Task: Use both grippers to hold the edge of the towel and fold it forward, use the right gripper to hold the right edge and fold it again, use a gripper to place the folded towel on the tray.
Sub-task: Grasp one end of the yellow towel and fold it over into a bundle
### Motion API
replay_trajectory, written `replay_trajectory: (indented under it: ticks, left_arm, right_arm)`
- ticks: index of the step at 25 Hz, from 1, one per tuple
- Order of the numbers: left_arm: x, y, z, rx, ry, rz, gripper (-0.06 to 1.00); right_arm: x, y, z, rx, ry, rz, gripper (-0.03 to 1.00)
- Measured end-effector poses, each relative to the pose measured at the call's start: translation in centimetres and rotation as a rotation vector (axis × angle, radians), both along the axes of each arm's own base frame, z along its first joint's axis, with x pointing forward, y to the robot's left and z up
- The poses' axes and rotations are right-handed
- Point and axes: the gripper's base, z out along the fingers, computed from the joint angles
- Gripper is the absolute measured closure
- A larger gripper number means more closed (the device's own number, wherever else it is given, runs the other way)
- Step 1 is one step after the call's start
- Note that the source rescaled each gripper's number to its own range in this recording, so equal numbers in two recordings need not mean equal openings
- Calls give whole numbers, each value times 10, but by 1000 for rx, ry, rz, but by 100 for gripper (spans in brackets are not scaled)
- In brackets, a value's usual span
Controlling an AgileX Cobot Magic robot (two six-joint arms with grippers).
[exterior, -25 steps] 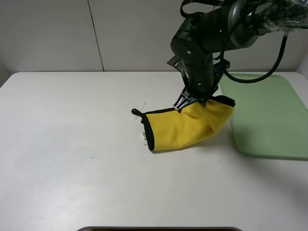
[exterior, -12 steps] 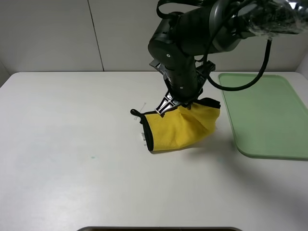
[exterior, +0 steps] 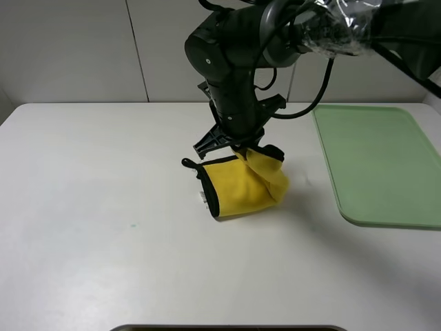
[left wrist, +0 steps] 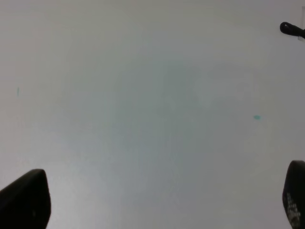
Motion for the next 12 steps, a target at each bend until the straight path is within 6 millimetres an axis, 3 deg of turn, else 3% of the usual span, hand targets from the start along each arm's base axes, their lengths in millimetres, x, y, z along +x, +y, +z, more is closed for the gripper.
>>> replay_trajectory:
  ticks: [12]
  left_arm:
    - [0, 0, 0, 0, 0, 0, -6]
  right_arm:
    - [-1, 7, -5, 59, 29, -39, 84]
